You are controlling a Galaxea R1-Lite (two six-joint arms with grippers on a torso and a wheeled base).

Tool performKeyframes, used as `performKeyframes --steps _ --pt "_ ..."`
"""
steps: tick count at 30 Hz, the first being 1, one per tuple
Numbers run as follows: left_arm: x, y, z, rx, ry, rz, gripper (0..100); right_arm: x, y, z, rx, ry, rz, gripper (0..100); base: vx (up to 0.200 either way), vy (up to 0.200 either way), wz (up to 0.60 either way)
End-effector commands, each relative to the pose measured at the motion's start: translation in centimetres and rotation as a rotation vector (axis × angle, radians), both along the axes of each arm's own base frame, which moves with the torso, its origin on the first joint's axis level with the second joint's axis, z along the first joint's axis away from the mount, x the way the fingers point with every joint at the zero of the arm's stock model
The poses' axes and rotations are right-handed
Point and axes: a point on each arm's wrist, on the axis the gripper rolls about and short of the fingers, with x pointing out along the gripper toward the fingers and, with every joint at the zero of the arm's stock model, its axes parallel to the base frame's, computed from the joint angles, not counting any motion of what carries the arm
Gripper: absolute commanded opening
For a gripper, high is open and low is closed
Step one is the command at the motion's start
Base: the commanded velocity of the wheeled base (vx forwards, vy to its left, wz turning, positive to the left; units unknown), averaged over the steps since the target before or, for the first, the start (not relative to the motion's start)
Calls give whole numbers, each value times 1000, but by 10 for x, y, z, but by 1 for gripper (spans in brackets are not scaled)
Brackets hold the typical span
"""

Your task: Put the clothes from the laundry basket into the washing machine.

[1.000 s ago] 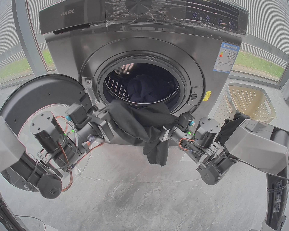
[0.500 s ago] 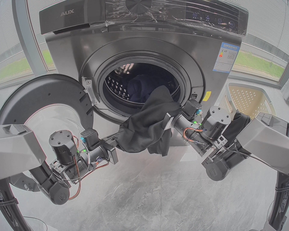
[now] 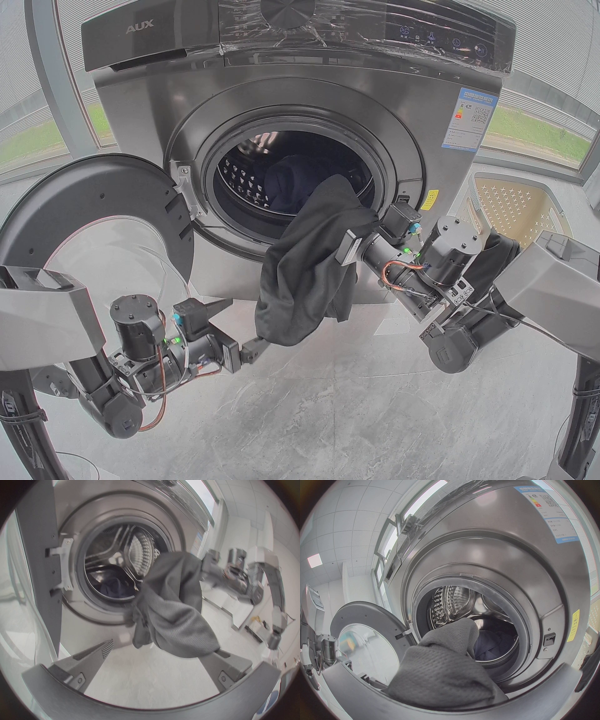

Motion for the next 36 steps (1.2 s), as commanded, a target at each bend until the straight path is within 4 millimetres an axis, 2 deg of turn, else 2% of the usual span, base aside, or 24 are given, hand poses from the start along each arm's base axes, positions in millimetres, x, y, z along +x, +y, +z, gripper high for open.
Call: performKeyframes --steps 1,10,16,17,19,25,28,32,36 --pt "-21 6 -26 103 93 -78 100 1 -1 1 1 -2 -5 0 0 0 0" --pt "-37 10 -42 177 148 -141 100 6 -4 2 4 -7 -17 0 0 0 0" --pt "-25 -1 -23 133 45 -150 100 3 -1 -1 -4 2 -7 0 0 0 0" --pt "-24 -7 -10 105 -5 -153 100 1 1 -2 -6 5 -1 0 0 0 0" --pt "-24 -13 -2 84 -35 -167 100 -1 4 -4 -9 10 7 0 0 0 0" --pt "-7 -46 20 -1 -146 -194 100 -4 17 -8 -20 15 36 0 0 0 0" --pt "7 -58 15 -28 -145 -187 100 -7 24 -6 -18 11 54 0 0 0 0" --pt "22 -64 6 -33 -148 -169 100 -11 30 -7 -20 13 71 0 0 0 0" --pt "35 -71 7 -79 -149 -160 100 -15 34 -7 -21 15 83 0 0 0 0"
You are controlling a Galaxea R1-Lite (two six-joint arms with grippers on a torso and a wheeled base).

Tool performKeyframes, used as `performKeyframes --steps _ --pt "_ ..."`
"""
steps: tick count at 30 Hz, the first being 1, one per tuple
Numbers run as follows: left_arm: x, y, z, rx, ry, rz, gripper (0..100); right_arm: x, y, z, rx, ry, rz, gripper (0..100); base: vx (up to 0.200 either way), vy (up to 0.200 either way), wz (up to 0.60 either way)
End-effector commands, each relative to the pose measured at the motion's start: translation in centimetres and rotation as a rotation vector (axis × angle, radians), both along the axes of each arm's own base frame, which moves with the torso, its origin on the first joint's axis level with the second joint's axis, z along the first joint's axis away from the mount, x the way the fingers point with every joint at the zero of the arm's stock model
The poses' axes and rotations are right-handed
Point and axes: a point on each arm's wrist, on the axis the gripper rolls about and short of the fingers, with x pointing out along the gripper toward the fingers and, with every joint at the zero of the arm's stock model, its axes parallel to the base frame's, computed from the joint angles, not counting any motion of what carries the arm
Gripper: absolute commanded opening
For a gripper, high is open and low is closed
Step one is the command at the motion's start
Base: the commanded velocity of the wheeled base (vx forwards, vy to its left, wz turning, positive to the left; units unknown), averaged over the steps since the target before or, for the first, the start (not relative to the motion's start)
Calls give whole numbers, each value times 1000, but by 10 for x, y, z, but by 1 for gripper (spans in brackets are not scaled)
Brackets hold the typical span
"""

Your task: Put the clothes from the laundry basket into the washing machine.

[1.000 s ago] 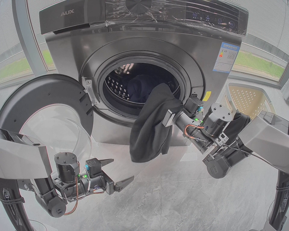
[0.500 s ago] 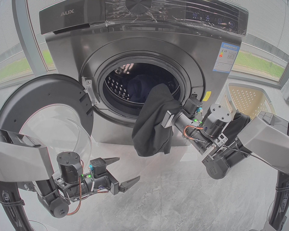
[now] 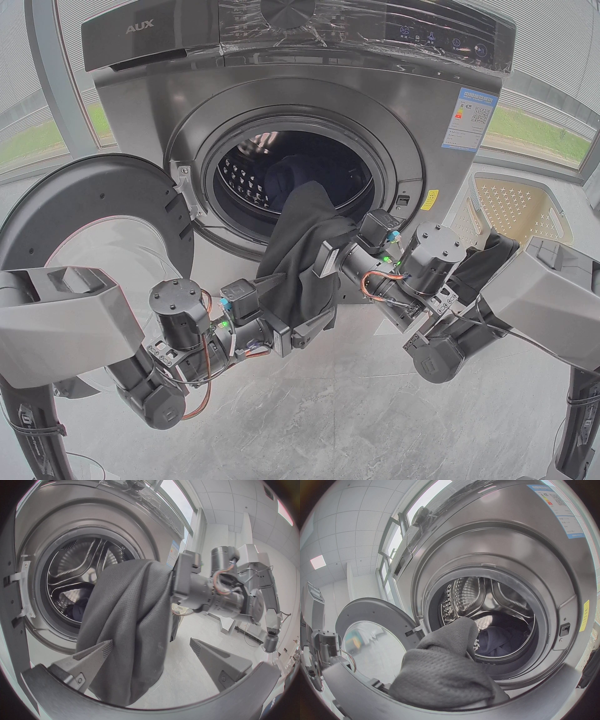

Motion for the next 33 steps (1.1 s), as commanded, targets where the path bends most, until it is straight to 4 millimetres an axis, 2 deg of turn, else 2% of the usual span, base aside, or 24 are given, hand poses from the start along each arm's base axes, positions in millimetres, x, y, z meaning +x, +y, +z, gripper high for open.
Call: performKeyframes --steps 1,5,10,15,28,29,33 --pt "19 -11 -10 -34 17 12 100 -5 8 -2 -2 3 21 0 0 0 0" --pt "30 -17 -13 -54 9 44 100 -8 9 -3 -5 9 29 0 0 0 0" --pt "50 -19 -28 -59 4 110 100 -17 11 -5 -13 22 45 0 0 0 0" --pt "67 -14 -32 -73 -13 175 100 -27 15 0 -6 28 40 0 0 0 0" --pt "77 -11 -34 -86 -23 218 100 -33 20 0 -1 32 58 0 0 0 0" --pt "77 -11 -33 -89 -27 227 0 -33 20 0 0 33 58 0 0 0 0" --pt "79 -11 -27 -108 -41 231 0 -30 17 1 3 32 48 0 0 0 0"
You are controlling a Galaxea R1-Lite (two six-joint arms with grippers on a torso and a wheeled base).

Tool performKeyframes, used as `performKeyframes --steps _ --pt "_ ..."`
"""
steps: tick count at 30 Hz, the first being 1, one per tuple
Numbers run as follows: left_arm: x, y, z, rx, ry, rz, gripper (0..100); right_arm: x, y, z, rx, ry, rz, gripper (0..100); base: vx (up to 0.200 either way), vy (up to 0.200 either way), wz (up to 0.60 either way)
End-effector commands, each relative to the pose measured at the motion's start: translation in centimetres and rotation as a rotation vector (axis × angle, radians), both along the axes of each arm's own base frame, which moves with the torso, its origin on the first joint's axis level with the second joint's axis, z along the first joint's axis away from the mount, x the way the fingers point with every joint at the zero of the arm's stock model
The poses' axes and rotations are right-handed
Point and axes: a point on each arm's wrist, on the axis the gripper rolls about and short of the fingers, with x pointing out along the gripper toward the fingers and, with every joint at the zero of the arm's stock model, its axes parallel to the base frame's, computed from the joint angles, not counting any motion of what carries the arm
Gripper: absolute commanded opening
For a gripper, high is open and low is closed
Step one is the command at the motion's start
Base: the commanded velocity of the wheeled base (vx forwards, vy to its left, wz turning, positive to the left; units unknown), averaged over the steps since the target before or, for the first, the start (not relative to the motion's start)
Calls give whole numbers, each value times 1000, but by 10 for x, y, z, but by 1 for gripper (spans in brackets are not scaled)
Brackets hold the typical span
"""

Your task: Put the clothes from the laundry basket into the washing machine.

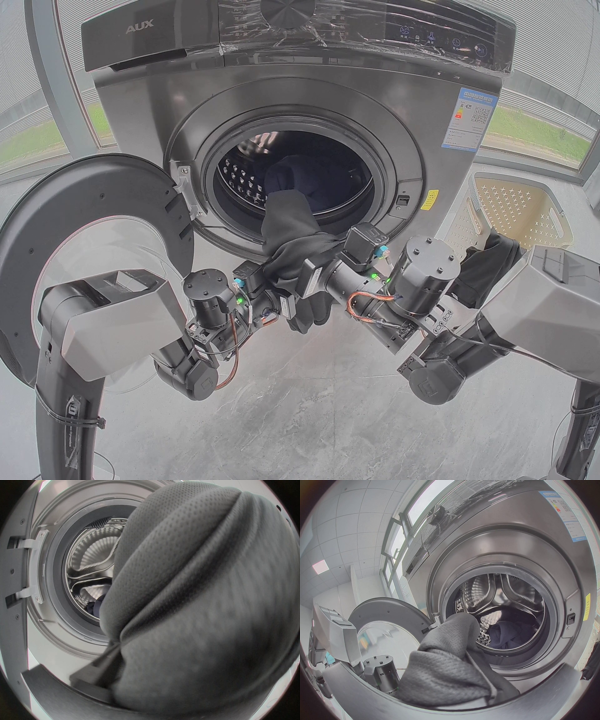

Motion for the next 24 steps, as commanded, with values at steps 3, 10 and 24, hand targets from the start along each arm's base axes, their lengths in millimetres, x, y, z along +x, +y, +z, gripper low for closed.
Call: performKeyframes --steps 3,10,24 --pt "4 6 11 -44 -11 31 0 5 -15 3 2 2 -36 0 0 0 0" --pt "-7 21 42 -109 -26 54 0 16 -50 -6 -2 40 -114 0 0 0 0" --pt "-50 36 97 -185 -73 23 0 22 -40 -32 -25 92 -98 0 0 0 0"
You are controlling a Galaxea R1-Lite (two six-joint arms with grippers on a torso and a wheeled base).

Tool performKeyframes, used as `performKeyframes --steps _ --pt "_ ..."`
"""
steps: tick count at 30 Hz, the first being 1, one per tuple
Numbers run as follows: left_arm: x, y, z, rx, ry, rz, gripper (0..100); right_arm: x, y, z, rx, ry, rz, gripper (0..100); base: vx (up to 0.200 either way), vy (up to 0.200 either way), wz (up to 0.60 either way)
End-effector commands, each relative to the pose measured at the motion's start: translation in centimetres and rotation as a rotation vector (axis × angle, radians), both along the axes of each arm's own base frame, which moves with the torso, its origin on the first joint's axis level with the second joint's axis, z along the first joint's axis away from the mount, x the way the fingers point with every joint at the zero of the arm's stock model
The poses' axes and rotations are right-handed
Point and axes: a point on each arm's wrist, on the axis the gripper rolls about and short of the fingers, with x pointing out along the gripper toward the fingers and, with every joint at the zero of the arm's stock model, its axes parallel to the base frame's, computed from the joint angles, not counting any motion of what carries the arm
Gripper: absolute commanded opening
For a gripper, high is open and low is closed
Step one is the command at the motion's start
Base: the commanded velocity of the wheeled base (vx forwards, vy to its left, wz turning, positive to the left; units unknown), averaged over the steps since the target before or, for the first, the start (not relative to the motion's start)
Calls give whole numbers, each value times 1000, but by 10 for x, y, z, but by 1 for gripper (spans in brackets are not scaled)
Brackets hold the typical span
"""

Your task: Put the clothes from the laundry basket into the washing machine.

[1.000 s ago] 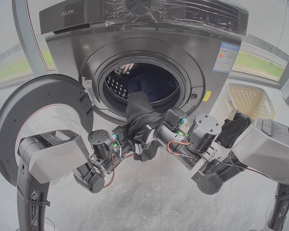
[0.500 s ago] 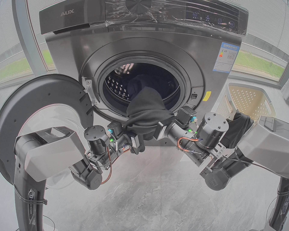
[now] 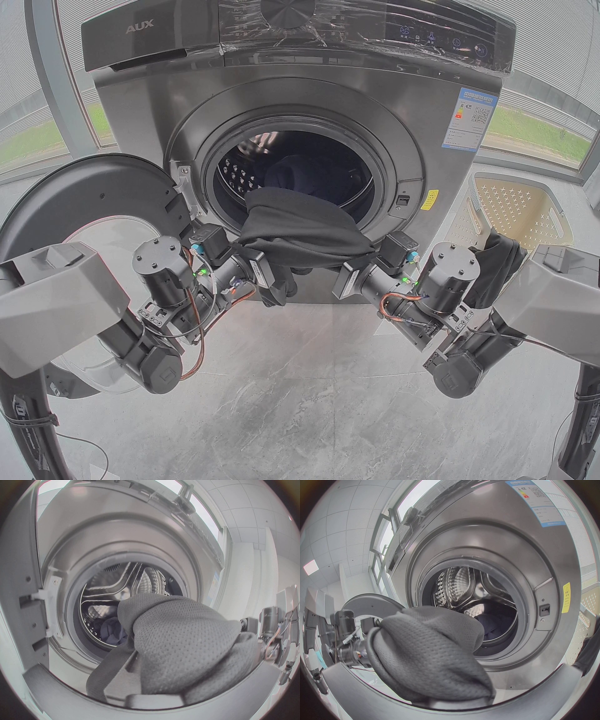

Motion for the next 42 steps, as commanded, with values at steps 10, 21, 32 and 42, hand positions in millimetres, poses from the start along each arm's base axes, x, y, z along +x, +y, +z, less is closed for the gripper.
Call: performKeyframes --steps 10,21,32,42 --pt "-22 6 26 -49 -28 -24 0 -1 18 -7 6 -10 38 100 0 0 0" --pt "-56 19 38 -46 -18 -38 0 -83 -28 -26 -210 143 170 100 0 0 0" --pt "-102 38 28 -8 64 -77 0 -103 -56 -27 -227 187 148 100 0 0 0" --pt "-110 44 18 39 95 -69 0 -89 -71 -23 -207 183 66 100 0 0 0"
